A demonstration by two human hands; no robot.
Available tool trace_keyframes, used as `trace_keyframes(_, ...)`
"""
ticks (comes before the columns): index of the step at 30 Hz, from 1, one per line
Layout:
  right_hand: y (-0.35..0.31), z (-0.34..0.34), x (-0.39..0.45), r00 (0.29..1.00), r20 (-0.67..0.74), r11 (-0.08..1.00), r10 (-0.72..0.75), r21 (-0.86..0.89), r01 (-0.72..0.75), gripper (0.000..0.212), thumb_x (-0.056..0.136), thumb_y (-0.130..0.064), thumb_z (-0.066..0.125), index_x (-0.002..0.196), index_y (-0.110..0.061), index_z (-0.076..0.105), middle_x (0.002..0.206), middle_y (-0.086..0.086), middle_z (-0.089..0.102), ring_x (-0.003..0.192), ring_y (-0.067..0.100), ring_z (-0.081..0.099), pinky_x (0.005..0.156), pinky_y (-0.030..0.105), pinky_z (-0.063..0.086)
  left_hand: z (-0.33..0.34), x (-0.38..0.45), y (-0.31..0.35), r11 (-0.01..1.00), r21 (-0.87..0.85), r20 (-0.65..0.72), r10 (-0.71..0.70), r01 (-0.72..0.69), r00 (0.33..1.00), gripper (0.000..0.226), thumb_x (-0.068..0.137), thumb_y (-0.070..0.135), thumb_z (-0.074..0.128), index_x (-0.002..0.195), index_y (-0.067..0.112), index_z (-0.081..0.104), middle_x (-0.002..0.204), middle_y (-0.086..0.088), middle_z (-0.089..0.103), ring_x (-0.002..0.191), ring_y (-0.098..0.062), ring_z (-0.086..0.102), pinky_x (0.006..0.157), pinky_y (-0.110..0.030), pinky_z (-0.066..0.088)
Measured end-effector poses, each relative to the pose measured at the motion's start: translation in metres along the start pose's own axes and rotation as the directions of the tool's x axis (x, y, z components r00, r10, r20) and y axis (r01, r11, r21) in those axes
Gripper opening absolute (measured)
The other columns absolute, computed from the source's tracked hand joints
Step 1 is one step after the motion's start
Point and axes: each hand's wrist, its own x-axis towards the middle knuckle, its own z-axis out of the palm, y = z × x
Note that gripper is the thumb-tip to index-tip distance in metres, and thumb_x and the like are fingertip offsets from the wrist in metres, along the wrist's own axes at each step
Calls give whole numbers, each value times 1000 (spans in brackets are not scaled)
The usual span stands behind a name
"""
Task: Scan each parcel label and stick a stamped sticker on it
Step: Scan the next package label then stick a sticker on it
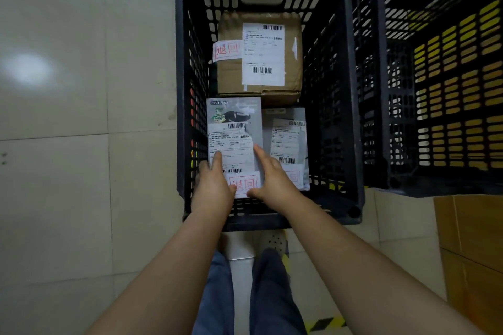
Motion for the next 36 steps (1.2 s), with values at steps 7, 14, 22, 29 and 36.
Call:
trace_keyframes(7, -1, 1, 1, 1000, -1, 998, -14, -62, 14, 111, 80, -20, 79, 154, -43, 0, 156, 1, 25, 138, 20, 37, 108, 36, 37, -2, 2, -2, 999, 32, 1, 5, -5, 1000, 86, 87, 18, 69, 154, 24, 16, 142, -11, 32, 130, -30, 38, 104, -43, 40)
trace_keyframes(14, -14, -20, -31, 999, -33, 997, -31, -76, 29, 101, 82, -33, 78, 156, -35, 10, 156, -3, 25, 139, 16, 34, 109, 29, 31, -28, -29, 11, 996, -40, -37, 83, -84, 996, 72, 93, 29, 62, 153, 16, 25, 150, -8, 31, 132, -26, 40, 107, -39, 38)
trace_keyframes(22, -86, -105, -155, 963, -189, 974, -191, -158, 162, 68, 89, -47, 66, 148, -31, 36, 150, -8, 34, 135, 14, 39, 109, 33, 38, -149, -141, 59, 933, 51, -109, 361, -357, 926, 55, 95, 37, 59, 144, 16, 45, 146, 0, 44, 133, -20, 41, 111, -33, 34)
trace_keyframes(29, -150, -195, -299, 804, -482, 930, -347, -285, 230, 59, 91, -52, 59, 144, -30, 45, 142, -12, 41, 131, 9, 41, 105, 27, 38, -262, -243, 149, 671, 300, -144, 735, -678, 663, 55, 95, 42, 58, 145, 24, 44, 148, 6, 42, 137, -15, 35, 114, -29, 26)
trace_keyframes(36, -135, -200, -446, 533, -837, 992, -123, -116, 47, 60, 90, -64, 52, 143, -38, 42, 146, -14, 37, 135, 8, 35, 112, 35, 36, -280, -314, 247, 181, 356, 46, 977, -917, 210, 60, 91, 58, 53, 139, 22, 53, 144, 4, 49, 133, -20, 45, 113, -38, 35)
